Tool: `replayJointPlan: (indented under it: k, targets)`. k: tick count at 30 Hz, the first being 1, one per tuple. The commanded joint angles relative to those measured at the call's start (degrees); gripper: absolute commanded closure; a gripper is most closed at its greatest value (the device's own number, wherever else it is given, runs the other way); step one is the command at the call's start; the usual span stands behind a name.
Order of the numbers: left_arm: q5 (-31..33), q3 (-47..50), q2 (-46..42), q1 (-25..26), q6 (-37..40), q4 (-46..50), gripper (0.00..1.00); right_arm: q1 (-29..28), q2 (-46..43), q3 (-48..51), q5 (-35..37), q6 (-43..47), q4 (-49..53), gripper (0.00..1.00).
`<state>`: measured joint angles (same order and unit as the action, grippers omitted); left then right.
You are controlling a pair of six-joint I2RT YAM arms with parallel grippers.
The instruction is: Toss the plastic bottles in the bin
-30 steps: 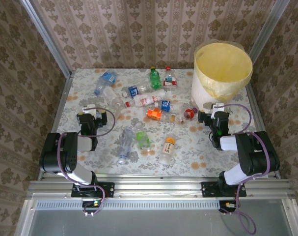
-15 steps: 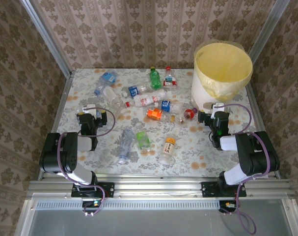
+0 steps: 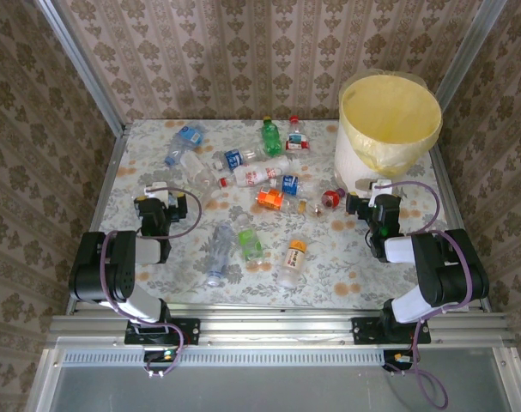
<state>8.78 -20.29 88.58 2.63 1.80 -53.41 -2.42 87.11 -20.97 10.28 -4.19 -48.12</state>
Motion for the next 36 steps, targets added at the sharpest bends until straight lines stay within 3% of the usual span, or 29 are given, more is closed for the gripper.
replayJointPlan:
  k: [1, 3, 9, 17, 26, 29, 36]
  targets:
    - [0.2, 1.1, 0.2, 0.5, 1.6, -5.5, 0.00, -0.8, -2.1, -0.4, 3.4, 1.6, -2.6, 0.00]
    - [2.2, 2.5, -2.5, 2.2, 3.5, -6.2, 0.00, -1.6, -5.9, -0.5, 5.2, 1.9, 0.9, 0.00]
    - [11.7, 2.7, -16.5, 11.1, 9.2, 3.8, 0.00, -4.2, -17.8, -5.6, 7.5, -2.2, 24.7, 0.00]
    - [15.7, -0.1, -33.2, 19.5, 3.7, 23.3, 0.00, -12.2, -29.8, -15.3, 9.1, -4.7, 50.9, 0.00]
    - [14.5, -9.7, -39.1, 32.3, -1.0, 46.8, 0.00, -17.4, -28.0, -25.2, -16.7, -25.9, 76.5, 0.00]
    - [11.6, -11.3, -39.7, 35.5, -1.6, 50.7, 0.00, -22.1, -27.1, -23.2, -22.5, -31.9, 77.3, 0.00]
    - [2.1, -13.2, -42.9, 38.7, -4.6, 53.6, 0.00, -34.7, -26.9, -17.0, -22.7, -46.0, 71.2, 0.00]
